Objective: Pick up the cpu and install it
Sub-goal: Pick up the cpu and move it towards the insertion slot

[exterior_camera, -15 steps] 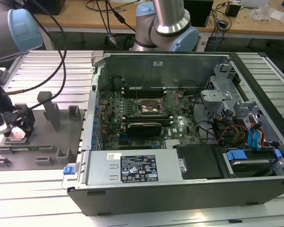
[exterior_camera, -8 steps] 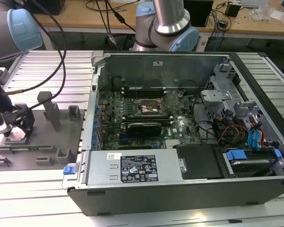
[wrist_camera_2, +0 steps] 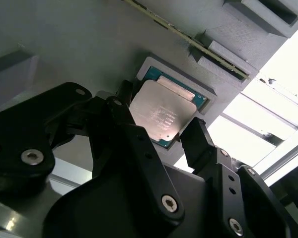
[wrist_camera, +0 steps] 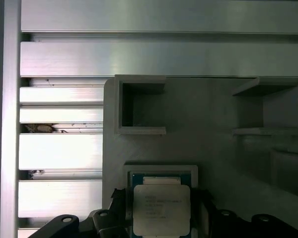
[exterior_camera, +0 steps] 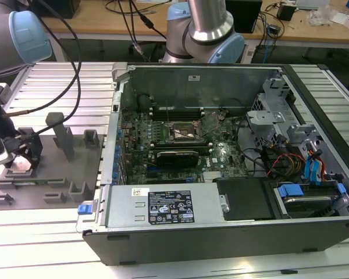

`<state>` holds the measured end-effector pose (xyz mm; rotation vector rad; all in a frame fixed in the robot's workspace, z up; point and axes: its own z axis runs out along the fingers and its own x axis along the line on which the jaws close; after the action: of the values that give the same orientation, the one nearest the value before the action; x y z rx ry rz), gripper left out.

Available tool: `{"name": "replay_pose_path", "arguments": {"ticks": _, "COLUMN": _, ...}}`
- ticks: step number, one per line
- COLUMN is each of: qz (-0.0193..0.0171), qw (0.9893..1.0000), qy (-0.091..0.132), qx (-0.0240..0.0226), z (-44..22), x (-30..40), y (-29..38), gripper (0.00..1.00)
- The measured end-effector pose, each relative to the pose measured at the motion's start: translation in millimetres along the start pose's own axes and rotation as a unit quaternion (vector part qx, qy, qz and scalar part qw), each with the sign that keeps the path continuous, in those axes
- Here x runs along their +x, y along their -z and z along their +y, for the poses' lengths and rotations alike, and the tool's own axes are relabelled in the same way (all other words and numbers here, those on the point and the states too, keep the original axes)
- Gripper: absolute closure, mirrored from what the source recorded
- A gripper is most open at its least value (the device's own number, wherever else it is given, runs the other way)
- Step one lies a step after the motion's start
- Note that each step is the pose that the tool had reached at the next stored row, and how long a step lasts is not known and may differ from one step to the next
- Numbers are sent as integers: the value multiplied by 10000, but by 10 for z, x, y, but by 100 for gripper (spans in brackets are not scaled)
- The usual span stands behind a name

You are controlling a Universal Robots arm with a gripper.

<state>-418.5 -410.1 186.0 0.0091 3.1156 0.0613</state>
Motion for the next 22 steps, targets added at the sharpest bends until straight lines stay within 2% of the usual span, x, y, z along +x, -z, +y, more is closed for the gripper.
{"name": "replay_pose_path", "arguments": {"ticks": 1, "qz": 0, "qw": 10000, "qy": 0, "qx": 0, "z": 0, "x": 0, "y": 0, "gripper": 35}}
{"name": "replay_pose_path", "arguments": {"ticks": 3, "qz": 0, "qw": 10000, "qy": 0, "qx": 0, "z": 0, "x": 0, "y": 0, "gripper": 45}}
{"name": "replay_pose_path", "arguments": {"ticks": 20, "qz": 0, "qw": 10000, "qy": 0, "qx": -8, "z": 1, "x": 1, "y": 15, "gripper": 45}}
{"name": "replay_pose_path", "arguments": {"ticks": 21, "qz": 0, "qw": 10000, "qy": 0, "qx": -8, "z": 1, "x": 1, "y": 15, "gripper": 44}}
{"name": "replay_pose_path", "arguments": {"ticks": 22, "qz": 0, "qw": 10000, "qy": 0, "qx": -10, "z": 1, "x": 1, "y": 15, "gripper": 38}}
